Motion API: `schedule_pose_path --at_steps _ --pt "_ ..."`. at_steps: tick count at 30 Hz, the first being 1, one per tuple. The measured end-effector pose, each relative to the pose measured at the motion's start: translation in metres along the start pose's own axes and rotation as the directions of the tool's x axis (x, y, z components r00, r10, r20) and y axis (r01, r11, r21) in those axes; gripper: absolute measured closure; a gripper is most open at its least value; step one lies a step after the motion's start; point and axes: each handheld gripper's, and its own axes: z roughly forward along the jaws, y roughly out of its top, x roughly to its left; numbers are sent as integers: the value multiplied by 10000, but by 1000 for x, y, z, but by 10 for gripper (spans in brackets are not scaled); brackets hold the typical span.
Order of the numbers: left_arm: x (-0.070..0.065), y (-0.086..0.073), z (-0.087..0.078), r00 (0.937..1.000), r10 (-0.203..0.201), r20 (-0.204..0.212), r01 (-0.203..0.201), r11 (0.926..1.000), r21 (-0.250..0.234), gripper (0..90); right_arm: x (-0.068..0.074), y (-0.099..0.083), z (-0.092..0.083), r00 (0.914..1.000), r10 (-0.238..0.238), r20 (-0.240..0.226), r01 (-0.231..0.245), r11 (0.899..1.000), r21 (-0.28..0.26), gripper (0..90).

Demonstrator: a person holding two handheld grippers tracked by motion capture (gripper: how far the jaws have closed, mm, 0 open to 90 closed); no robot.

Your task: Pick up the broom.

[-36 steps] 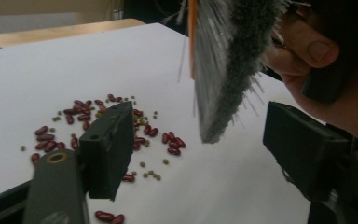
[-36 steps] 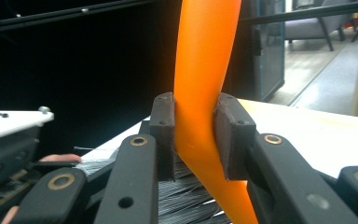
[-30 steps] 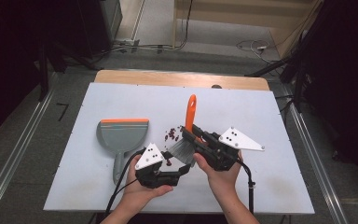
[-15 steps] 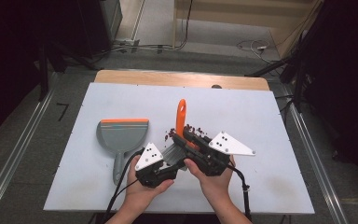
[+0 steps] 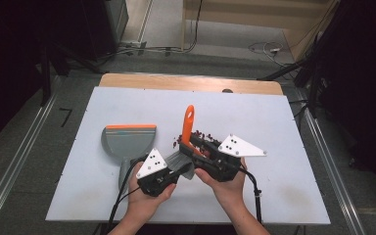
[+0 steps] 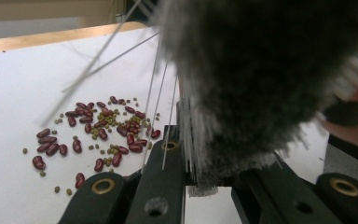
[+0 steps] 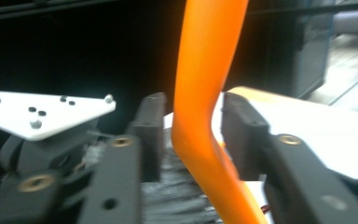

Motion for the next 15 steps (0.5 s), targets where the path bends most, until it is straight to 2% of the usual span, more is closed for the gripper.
schedule_pose_path --at_steps 3,4,5,6,8,9,10,11,14,15 --pt "10 5 -8 9971 145 745 -144 9999 -10 852 -10 3 -1 9981 66 -606 -48 9996 290 498" --pt "10 5 -8 9971 145 745 -144 9999 -10 852 -10 3 -1 9981 66 -606 -48 9996 290 498" --pt "17 7 -15 9952 292 936 -296 9996 25 852 -17 4 -3 9943 107 -1064 -64 9991 410 488" --pt "17 7 -15 9952 292 936 -296 9996 25 852 -20 4 -4 9916 67 -1295 -1 9987 511 488" --pt "28 9 -23 9835 153 1804 -129 9998 -144 852 -26 4 -5 9816 -33 -1909 146 9982 579 489" --pt "30 9 -25 9778 142 2092 -112 9998 -154 852 -29 4 -6 9738 -19 -2274 142 9985 525 489" --pt "30 9 -25 9778 142 2092 -112 9998 -154 851 -31 4 -6 9667 35 -2560 114 9983 566 488" --pt "33 9 -28 9659 230 2578 -203 9997 -131 852 -33 4 -6 9569 79 -2903 104 9981 614 490" --pt "33 10 -29 9532 404 2995 -370 9992 -172 852 -35 6 -6 9385 124 -3450 237 9947 1003 499" --pt "33 10 -29 9503 434 3084 -400 9990 -173 851 -34 5 -6 9325 9 -3612 418 9930 1105 512"
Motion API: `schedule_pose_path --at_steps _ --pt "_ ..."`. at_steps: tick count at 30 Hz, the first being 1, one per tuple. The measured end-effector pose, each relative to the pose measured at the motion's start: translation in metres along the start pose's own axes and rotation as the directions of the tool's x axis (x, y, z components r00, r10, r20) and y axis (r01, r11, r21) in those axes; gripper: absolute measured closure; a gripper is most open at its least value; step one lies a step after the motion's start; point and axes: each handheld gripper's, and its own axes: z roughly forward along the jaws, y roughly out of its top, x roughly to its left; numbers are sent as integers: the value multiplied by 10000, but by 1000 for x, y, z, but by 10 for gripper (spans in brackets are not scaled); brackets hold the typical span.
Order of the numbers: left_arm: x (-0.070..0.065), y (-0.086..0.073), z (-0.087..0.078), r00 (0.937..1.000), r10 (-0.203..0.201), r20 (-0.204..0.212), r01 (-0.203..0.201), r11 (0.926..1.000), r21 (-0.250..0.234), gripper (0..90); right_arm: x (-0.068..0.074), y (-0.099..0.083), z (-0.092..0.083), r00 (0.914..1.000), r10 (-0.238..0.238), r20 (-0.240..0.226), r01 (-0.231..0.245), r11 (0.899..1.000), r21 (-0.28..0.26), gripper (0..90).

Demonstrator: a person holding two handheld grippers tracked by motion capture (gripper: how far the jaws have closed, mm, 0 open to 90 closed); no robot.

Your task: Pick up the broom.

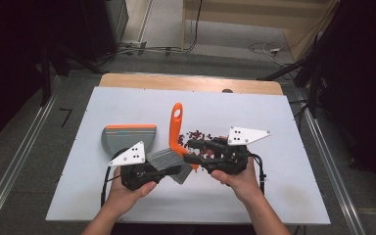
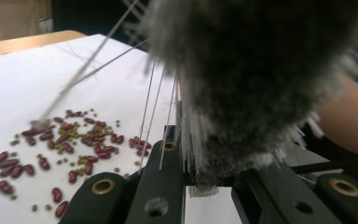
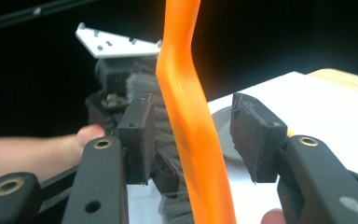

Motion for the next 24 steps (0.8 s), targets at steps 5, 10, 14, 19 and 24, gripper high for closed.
schedule_pose_path --at_steps 5,10,14,19,24 --pt "-3 1 0 9978 178 643 -178 9998 0 851 -3 -5 3 9953 315 -917 -308 9995 94 511" --pt "-5 1 1 9941 230 1064 -236 9997 51 852 -9 -13 4 9834 748 -1651 -759 9971 2 534" --pt "-6 2 3 9921 336 1212 -358 9992 155 851 -11 -15 5 9763 780 -2021 -803 9968 -31 540" --pt "-6 0 4 9916 310 1260 -339 9992 210 851 -7 -15 8 9753 627 -2120 -614 9980 125 636" --pt "-6 -2 6 9919 253 1243 -282 9994 215 828 -5 -14 8 9817 409 -1862 -326 9983 473 686"
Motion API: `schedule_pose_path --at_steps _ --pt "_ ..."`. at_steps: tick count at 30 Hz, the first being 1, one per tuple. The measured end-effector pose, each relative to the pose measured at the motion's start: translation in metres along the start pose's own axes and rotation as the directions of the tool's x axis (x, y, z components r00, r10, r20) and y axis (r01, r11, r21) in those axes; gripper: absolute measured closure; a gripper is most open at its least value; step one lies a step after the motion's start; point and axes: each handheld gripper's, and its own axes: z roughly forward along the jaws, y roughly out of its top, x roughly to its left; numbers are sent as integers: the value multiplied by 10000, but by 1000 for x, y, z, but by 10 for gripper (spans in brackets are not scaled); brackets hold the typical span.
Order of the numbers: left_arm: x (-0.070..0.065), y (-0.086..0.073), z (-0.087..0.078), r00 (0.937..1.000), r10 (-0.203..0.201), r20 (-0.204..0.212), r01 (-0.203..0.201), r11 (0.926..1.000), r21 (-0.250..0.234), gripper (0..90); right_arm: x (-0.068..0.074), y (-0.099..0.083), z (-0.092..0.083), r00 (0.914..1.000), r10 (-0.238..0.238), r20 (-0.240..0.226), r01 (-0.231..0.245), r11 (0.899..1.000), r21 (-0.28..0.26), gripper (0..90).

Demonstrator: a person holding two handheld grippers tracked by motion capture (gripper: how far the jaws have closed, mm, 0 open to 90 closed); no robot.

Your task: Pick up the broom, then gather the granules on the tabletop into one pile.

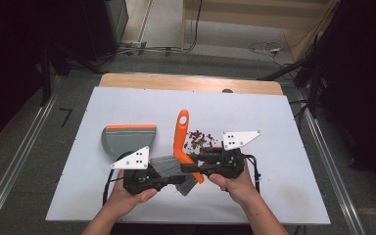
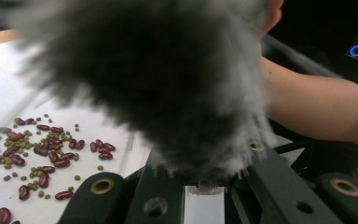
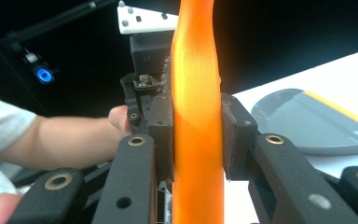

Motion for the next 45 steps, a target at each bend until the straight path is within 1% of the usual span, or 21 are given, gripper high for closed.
schedule_pose_path --at_steps 2,5,8,9,10,11,12,14,15,18,19,22,23,26,28,37,38,39,42,44,45 --pt "0 0 1 9997 -76 -222 76 10000 -13 805 1 1 -1 9999 -21 168 20 10000 94 687" --pt "2 0 0 9979 -269 -596 271 9996 35 611 3 2 1 9949 185 987 -201 9997 158 690" --pt "3 -1 -4 9945 -422 -959 425 9991 10 451 2 2 -1 9900 188 1401 -217 9996 193 690" --pt "4 -2 -7 9912 -544 -1210 535 9985 -100 451 2 2 -1 9900 188 1401 -217 9996 193 690" --pt "6 -2 -11 9785 -717 -1935 684 9974 -239 289 1 2 -4 9860 203 1655 -226 9997 120 690" --pt "6 -2 -11 9785 -717 -1935 684 9974 -239 209 0 2 -5 9834 287 1793 -298 9996 35 690" --pt "9 -3 -16 9690 -946 -2283 883 9954 -376 168 -1 2 -7 9805 374 1931 -376 9993 -28 690" --pt "12 -3 -22 9599 -1061 -2596 965 9941 -496 113 -3 2 -9 9748 459 2185 -455 9989 -66 690" --pt "12 -3 -22 9599 -1061 -2596 965 9941 -496 93 -4 2 -11 9696 491 2396 -489 9988 -67 690" --pt "11 -3 -26 9418 -903 -3239 821 9959 -389 64 -6 2 -14 9607 581 2713 -582 9983 -76 690" --pt "10 -3 -25 9389 -709 -3368 673 9975 -226 24 -7 2 -16 9484 587 3115 -604 9982 -43 690" --pt "7 -4 -24 9356 -462 -3501 490 9988 -9 12 -8 2 -19 9395 634 3366 -660 9978 -39 691" --pt "7 -5 -24 9350 -478 -3514 492 9988 -50 0 -10 2 -22 9258 649 3724 -684 9977 -39 690" --pt "7 -5 -27 9293 -365 -3676 375 9993 -45 0 -12 3 -26 8992 648 4327 -743 9972 51 690" --pt "8 -6 -31 9252 -426 -3770 386 9991 -182 0 -13 3 -28 8936 657 4441 -762 9971 59 690" --pt "11 -9 -45 9113 -471 -4090 337 9986 -399 0 -18 3 -40 8376 592 5431 -849 9961 224 690" --pt "11 -9 -46 9086 -436 -4154 293 9987 -408 0 -19 3 -42 8278 563 5583 -849 9961 255 690" --pt "11 -9 -47 9069 -435 -4191 289 9987 -411 0 -19 3 -42 8278 563 5583 -849 9961 255 690" --pt "11 -10 -51 8991 -394 -4360 264 9990 -358 0 -20 3 -45 8106 524 5832 -867 9957 311 690" --pt "12 -11 -55 8939 -395 -4466 276 9991 -331 0 -23 3 -46 8106 668 5818 -1137 9925 445 690" --pt "12 -12 -57 8912 -373 -4520 250 9991 -332 0 -24 4 -45 8164 591 5744 -1187 9907 668 690"
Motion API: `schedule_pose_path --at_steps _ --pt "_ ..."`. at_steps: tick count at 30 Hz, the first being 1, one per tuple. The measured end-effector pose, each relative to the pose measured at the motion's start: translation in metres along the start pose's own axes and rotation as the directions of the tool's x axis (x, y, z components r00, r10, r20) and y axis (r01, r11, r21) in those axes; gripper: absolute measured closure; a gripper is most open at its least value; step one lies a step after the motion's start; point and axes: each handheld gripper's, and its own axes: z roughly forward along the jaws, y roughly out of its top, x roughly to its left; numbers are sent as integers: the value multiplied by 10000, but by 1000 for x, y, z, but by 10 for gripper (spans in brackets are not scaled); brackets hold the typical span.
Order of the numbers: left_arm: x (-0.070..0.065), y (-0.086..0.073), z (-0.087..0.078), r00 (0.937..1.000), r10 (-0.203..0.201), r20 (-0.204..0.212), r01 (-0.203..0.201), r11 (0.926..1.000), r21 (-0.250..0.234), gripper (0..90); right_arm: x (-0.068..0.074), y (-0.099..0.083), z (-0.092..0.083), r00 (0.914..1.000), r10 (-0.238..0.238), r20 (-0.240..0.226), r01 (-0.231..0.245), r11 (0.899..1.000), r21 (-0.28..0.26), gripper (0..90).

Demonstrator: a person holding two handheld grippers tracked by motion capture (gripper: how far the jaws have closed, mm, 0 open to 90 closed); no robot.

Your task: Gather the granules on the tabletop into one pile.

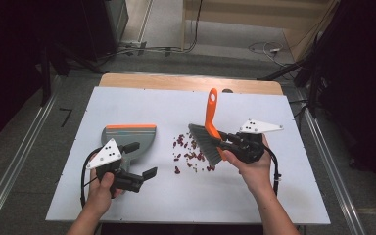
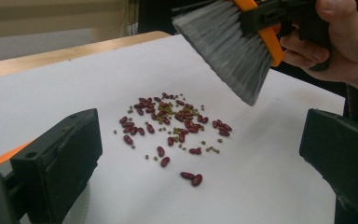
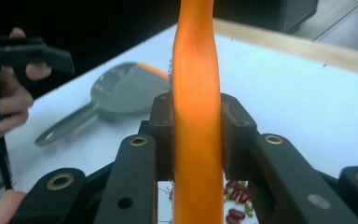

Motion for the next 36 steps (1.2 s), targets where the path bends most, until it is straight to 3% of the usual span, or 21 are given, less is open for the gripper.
schedule_pose_path --at_steps 1,3,4,6,7,9,15,20,22,24,26,30,36 --pt "1 0 -2 10000 1 -93 -1 10000 -11 0 0 0 0 10000 0 0 0 10000 0 690" --pt "5 -1 -5 9997 -66 -216 65 10000 -52 0 6 2 8 9995 -264 -200 278 9967 758 689" --pt "6 -1 -7 9996 -86 -252 84 9999 -60 0 6 2 8 9995 -264 -200 278 9967 758 689" --pt "9 -2 -9 9993 -86 -377 86 10000 -13 0 12 3 17 9983 -406 -426 456 9913 1238 690" --pt "10 -3 -9 9992 -85 -387 86 10000 7 0 18 2 27 9965 -508 -665 614 9838 1686 689" --pt "12 -5 -10 9992 -69 -402 71 10000 54 0 20 2 31 9957 -507 -777 648 9794 1913 689" --pt "14 -7 -14 9992 -107 -391 112 9999 119 0 38 -2 59 9943 -537 -924 812 9418 3262 689" --pt "18 -8 -20 9991 -230 -350 231 9997 -1 0 53 -3 81 9867 -230 -1608 863 9127 3994 688" --pt "20 -9 -20 9988 -316 -380 317 9995 26 0 54 -4 95 9822 1 -1878 832 8962 4358 689" --pt "20 -11 -19 9987 -341 -391 344 9994 78 0 54 -7 108 9852 -39 -1714 865 8746 4772 688" --pt "20 -11 -18 9988 -325 -377 329 9994 93 0 50 -6 117 9895 -83 -1442 799 8634 4981 688" --pt "20 -13 -18 9989 -356 -316 362 9992 190 0 33 -2 124 9943 86 -1058 477 8543 5176 685" --pt "21 -14 -19 9985 -433 -328 437 9990 117 0 11 1 124 9988 269 -397 -26 8571 5152 681"
